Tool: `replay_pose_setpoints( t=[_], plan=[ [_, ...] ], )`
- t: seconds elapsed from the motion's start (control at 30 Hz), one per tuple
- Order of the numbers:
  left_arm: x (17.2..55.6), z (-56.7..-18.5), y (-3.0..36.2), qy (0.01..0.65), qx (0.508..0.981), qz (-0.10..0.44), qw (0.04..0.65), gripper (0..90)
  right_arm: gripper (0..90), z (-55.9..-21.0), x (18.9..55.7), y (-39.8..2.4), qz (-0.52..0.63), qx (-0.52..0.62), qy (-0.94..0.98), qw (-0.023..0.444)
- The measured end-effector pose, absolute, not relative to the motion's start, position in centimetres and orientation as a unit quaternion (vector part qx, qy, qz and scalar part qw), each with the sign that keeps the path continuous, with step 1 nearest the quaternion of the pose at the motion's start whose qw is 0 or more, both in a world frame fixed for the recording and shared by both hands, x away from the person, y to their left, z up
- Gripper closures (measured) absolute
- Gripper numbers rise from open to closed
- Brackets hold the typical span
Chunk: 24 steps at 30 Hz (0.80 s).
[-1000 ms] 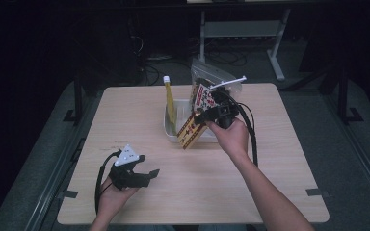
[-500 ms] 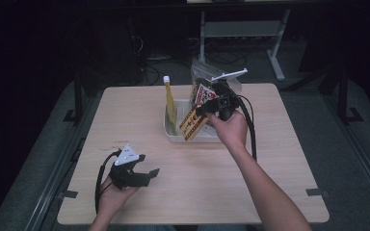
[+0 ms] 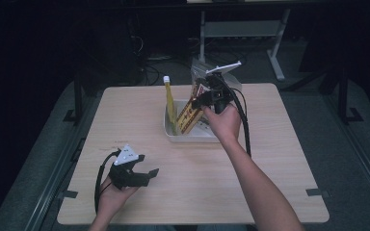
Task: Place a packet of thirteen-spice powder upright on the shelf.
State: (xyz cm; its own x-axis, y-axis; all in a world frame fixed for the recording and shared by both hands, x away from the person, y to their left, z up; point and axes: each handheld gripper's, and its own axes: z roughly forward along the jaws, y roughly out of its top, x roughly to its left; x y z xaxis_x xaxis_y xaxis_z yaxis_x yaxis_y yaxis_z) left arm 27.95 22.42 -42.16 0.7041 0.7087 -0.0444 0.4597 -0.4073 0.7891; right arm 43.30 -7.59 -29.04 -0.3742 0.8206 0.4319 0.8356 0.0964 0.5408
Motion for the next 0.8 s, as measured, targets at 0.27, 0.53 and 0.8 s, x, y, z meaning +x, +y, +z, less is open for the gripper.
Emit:
replay_pose_setpoints(
  t=[0.27, 0.53, 0.8],
  plan=[
    [28.0, -42.1, 22.7, 0.356, 0.824, 0.152, 0.413, 23.9, 67.9, -28.8, 44.3, -6.4, -0.369, -0.569, -0.735, -0.001],
    [28.0, -42.1, 22.9, 0.357, 0.823, 0.153, 0.414, 24.0, 67.9, -29.1, 45.2, -5.6, -0.364, -0.586, -0.724, -0.011],
    [28.0, -42.1, 22.8, 0.356, 0.824, 0.153, 0.414, 24.2, 67.9, -29.7, 45.9, -5.0, -0.361, -0.606, -0.708, -0.023]
  ],
)
